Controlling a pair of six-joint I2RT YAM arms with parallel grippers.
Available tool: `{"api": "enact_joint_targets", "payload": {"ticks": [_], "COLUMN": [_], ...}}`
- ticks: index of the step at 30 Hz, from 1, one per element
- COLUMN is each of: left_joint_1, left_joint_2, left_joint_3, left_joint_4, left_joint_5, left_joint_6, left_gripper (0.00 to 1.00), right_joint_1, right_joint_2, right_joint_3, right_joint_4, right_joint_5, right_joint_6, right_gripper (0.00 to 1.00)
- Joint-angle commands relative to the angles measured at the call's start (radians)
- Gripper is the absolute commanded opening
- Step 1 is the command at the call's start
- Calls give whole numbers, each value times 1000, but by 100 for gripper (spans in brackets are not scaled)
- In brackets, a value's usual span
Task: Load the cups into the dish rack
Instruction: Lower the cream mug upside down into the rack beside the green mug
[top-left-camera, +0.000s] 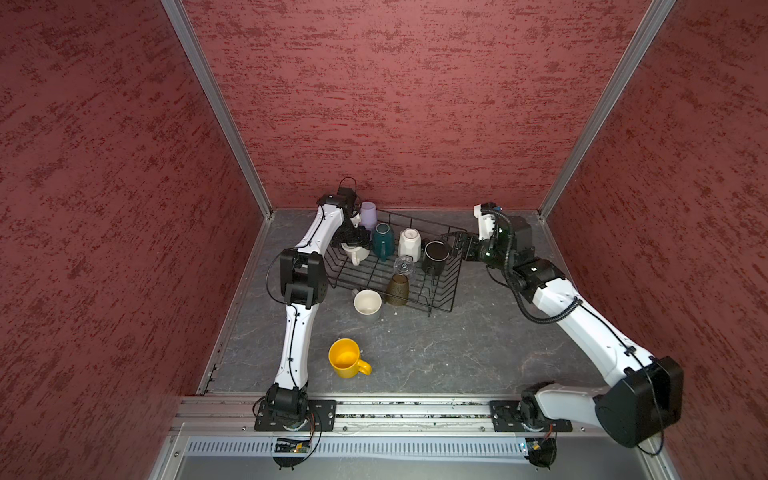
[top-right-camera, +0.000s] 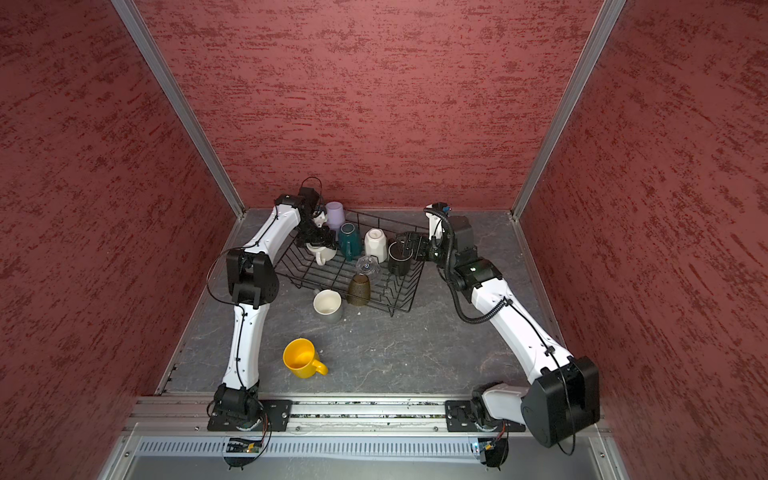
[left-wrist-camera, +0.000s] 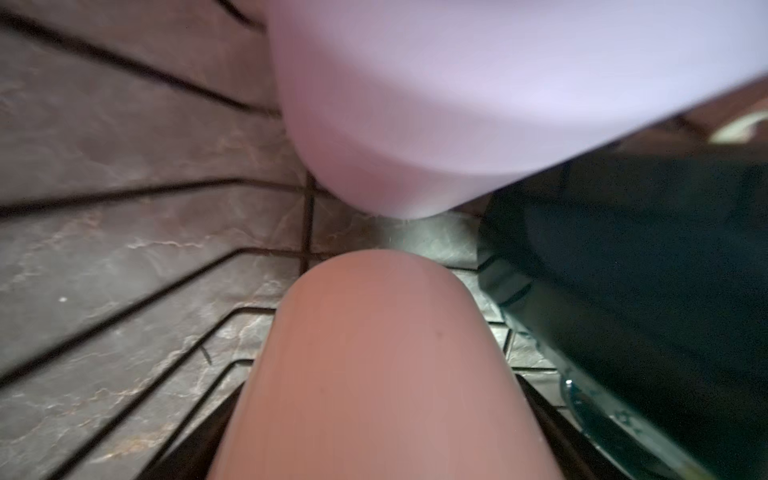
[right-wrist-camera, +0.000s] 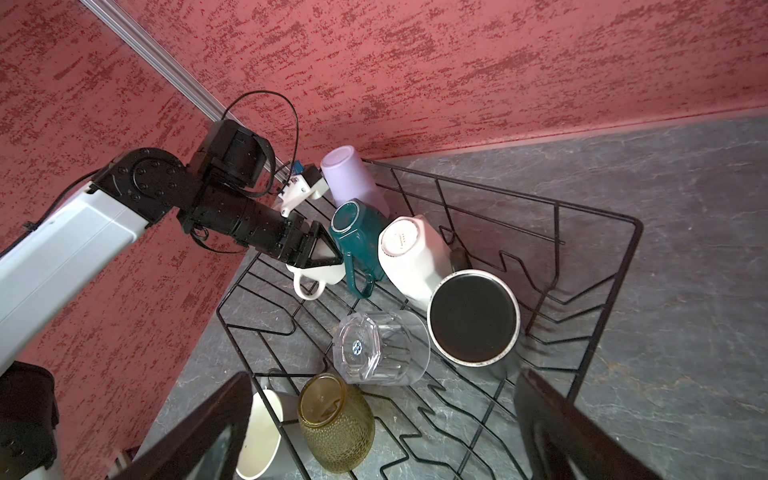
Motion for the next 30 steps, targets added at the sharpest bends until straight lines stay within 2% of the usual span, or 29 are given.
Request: {"api": "enact_joint_targets", "payload": {"ticks": [1, 6, 10, 12, 15, 21, 26, 30], "left_joint_1": [-3, -5, -4, -3, -3, -5, -5, -5], "left_joint_2": [-14, -22, -9, -9, -13, -44, -78, -112], "left_joint_3": [15, 12, 12, 9, 4, -17, -35, -56], "left_joint_4": [-6, -8, -29, -38, -44, -29, -18, -6], "left_joint_5": [-13, -15, -32, -46, -67, -75, -64, -59], "left_joint_6": [7, 5, 4, 4, 2, -2, 0, 0], "left_gripper": [0, 0, 25, 42, 58, 76, 83, 91], "right_joint_1": [-8, -7, -6, -7, -6, -6, -8, -6], "right_joint_2": [3, 9, 15, 17, 15, 15, 18, 29], "right_joint_3": [1, 6, 13, 18, 19, 23, 34, 51], "right_joint_4": [-14, -13, -19, -27, -30, -34, -57, -90], "right_joint_5": [-1, -7, -12, -12, -12, -13, -9, -14], "right_joint_6": [3, 4, 1, -1, -3, -1, -2, -5], "right_gripper": [99, 99, 99, 99, 99, 99, 98, 92]}}
